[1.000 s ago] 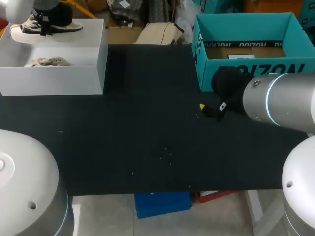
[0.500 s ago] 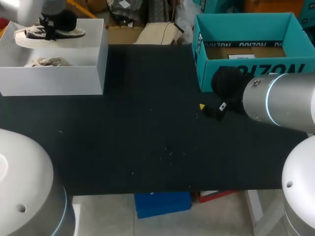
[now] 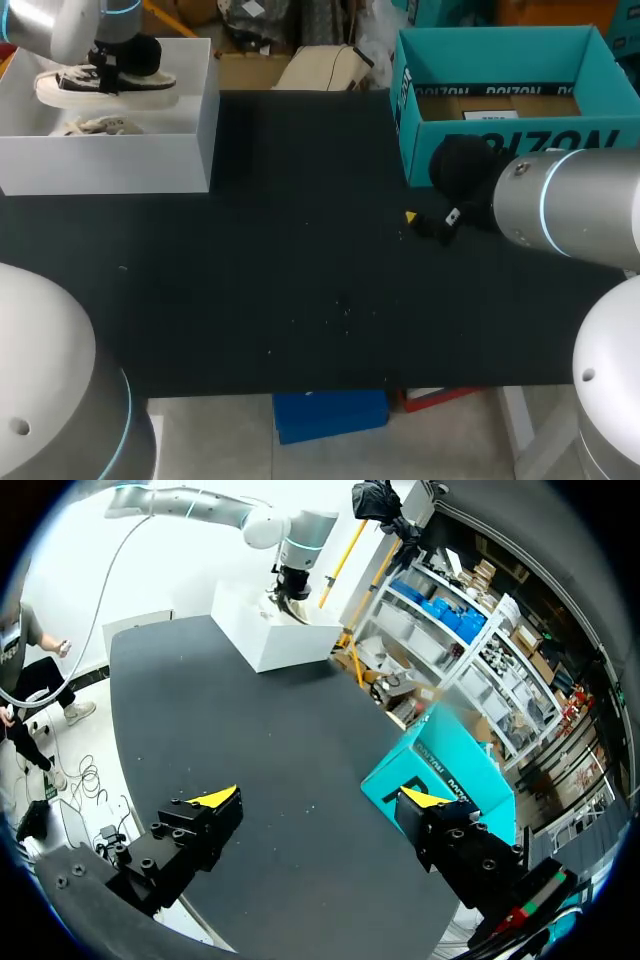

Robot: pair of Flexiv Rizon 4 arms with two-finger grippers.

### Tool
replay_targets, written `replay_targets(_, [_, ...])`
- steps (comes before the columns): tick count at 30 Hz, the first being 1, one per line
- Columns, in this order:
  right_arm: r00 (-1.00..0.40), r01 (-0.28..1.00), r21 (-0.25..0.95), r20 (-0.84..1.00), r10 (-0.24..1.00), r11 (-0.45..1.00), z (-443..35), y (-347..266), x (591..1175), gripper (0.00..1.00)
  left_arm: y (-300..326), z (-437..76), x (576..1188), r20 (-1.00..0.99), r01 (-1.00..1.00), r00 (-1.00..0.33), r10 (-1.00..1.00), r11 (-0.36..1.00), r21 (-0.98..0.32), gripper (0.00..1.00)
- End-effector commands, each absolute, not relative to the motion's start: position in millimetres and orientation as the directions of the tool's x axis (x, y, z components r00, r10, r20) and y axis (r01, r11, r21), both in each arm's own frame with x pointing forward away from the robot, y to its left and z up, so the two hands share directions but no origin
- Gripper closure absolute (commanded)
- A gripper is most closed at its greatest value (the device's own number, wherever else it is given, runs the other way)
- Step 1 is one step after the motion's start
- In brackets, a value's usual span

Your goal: Take the shoe out of the shoebox, open the shoe tongue, remove and reinsert the insole, then place the shoe into the shoebox

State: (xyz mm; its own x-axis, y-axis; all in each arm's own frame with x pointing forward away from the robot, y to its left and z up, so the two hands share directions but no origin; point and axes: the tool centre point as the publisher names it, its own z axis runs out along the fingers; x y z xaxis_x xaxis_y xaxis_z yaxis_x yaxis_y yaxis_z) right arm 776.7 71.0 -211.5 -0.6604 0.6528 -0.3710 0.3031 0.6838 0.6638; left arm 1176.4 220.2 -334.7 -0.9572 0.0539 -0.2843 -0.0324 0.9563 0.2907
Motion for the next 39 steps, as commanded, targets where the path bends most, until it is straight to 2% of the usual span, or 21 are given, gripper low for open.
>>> replay_targets(1, [-0.659, 0.303, 0.665, -0.371, 0.654, 0.683, -212.9, 71.3, 776.4, 0.0, 218.6, -343.5, 1181.4, -0.28, -0.03, -0.958, 0.058, 0.953, 0.302, 1.0])
replay_targets(4, [-0.659, 0.303, 0.665, -0.371, 0.654, 0.683, -212.9, 71.3, 776.4, 0.0, 218.4, -349.0, 1180.4, -0.272, -0.025, -0.96, 0.06, 0.953, 0.3, 1.0])
replay_targets(5, [-0.659, 0.303, 0.665, -0.371, 0.654, 0.683, -212.9, 71.3, 776.4, 0.0, 218.4, -350.8, 1180.2, -0.271, -0.025, -0.961, 0.06, 0.953, 0.301, 0.93])
replay_targets(6, [-0.659, 0.303, 0.665, -0.371, 0.654, 0.683, -212.9, 71.3, 776.4, 0.0, 218.4, -351.7, 1180.1, -0.269, -0.025, -0.961, 0.06, 0.953, 0.301, 0.53])
replay_targets(7, [-0.659, 0.303, 0.665, -0.371, 0.654, 0.683, -212.9, 71.3, 776.4, 0.0, 218.4, -352.4, 1180.2, -0.266, -0.024, -0.962, 0.06, 0.953, 0.301, 0.0])
replay_targets(14, [-0.659, 0.303, 0.665, -0.371, 0.654, 0.683, -212.9, 71.3, 776.4, 0.0, 218.1, -344.6, 1182.1, -0.266, -0.026, -0.962, 0.057, 0.954, 0.299, 0.0])
replay_targets(28, [-0.659, 0.303, 0.665, -0.371, 0.654, 0.683, -212.9, 71.3, 776.4, 0.0, 200.3, -272.3, 1162.4, -0.303, -0.037, -0.951, 0.055, 0.956, 0.291, 0.0])
replay_targets(39, [-0.659, 0.303, 0.665, -0.371, 0.654, 0.683, -212.9, 71.3, 776.4, 0.0, 154.9, -221.7, 1105.6, -0.317, -0.052, -0.948, 0.002, 0.985, 0.162, 0.0])
